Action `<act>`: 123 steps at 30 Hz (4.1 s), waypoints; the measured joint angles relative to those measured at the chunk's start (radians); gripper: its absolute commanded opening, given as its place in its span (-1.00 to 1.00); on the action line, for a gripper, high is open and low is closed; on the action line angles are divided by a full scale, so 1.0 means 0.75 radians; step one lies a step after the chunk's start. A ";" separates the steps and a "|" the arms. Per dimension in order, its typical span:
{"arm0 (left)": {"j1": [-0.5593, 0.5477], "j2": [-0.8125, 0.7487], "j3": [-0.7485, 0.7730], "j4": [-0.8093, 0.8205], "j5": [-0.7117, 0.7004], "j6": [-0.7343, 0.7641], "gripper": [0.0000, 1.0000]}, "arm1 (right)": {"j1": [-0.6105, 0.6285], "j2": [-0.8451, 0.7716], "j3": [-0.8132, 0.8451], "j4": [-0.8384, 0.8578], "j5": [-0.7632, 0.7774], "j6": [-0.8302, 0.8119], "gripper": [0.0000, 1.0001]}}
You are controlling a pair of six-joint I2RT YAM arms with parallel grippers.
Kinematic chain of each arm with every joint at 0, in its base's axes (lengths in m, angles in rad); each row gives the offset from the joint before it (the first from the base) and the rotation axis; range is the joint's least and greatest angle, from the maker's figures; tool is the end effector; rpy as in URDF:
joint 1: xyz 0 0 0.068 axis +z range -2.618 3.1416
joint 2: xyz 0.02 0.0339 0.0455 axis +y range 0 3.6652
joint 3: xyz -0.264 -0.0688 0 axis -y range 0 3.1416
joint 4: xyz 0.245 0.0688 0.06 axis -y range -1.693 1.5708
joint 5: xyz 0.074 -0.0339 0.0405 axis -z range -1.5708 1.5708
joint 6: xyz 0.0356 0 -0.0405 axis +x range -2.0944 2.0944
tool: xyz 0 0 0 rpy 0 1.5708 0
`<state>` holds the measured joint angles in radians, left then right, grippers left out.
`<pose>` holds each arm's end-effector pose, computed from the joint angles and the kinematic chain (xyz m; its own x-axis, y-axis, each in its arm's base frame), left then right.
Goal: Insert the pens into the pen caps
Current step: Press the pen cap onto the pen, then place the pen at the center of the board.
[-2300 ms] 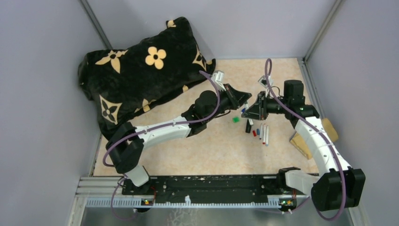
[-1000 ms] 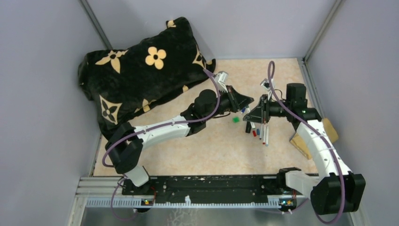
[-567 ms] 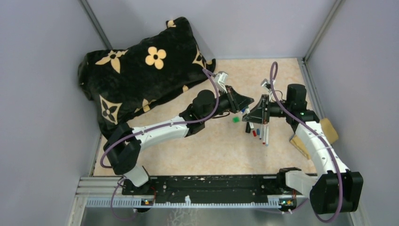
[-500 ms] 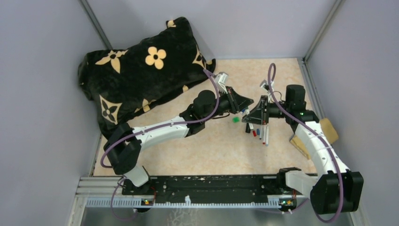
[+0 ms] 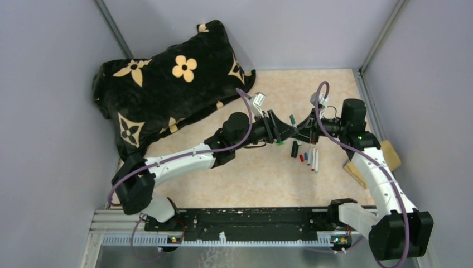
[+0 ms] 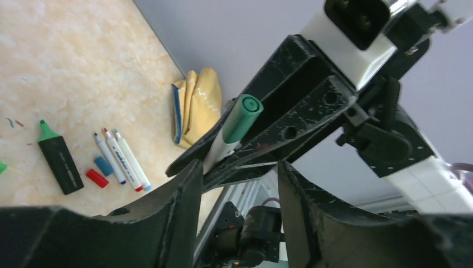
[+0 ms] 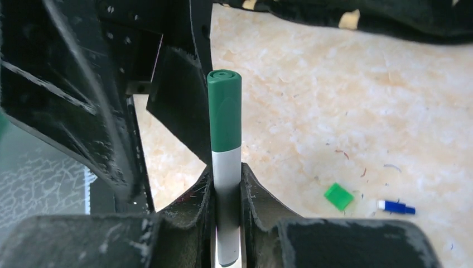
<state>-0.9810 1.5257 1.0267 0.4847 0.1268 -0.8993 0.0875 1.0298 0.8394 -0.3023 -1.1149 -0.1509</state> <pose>0.1972 -0.3027 0.3111 -0.7054 -0.3423 -0.6207 0.5504 0.2872 -0.7839 0.2114 0.0506 0.3099 -0.3416 -0.0964 -0.9349 -0.8880 0.3590 0.2874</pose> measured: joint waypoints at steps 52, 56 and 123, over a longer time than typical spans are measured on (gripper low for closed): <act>0.098 0.196 -0.263 1.031 0.380 0.286 -0.33 | -0.001 0.024 -0.276 0.812 -0.338 0.521 -0.95; 0.099 0.213 -0.249 1.030 0.379 0.281 -0.47 | 0.002 0.025 -0.276 0.813 -0.348 0.521 -0.95; 0.834 -0.061 0.044 -1.042 -0.198 0.950 0.40 | -0.357 -0.065 -0.225 0.024 -0.052 -0.403 0.60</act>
<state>-0.3553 1.4799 1.0595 -0.2966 -0.0216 -0.1867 -0.1802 0.9813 0.6704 -0.2840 -1.1538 -0.4534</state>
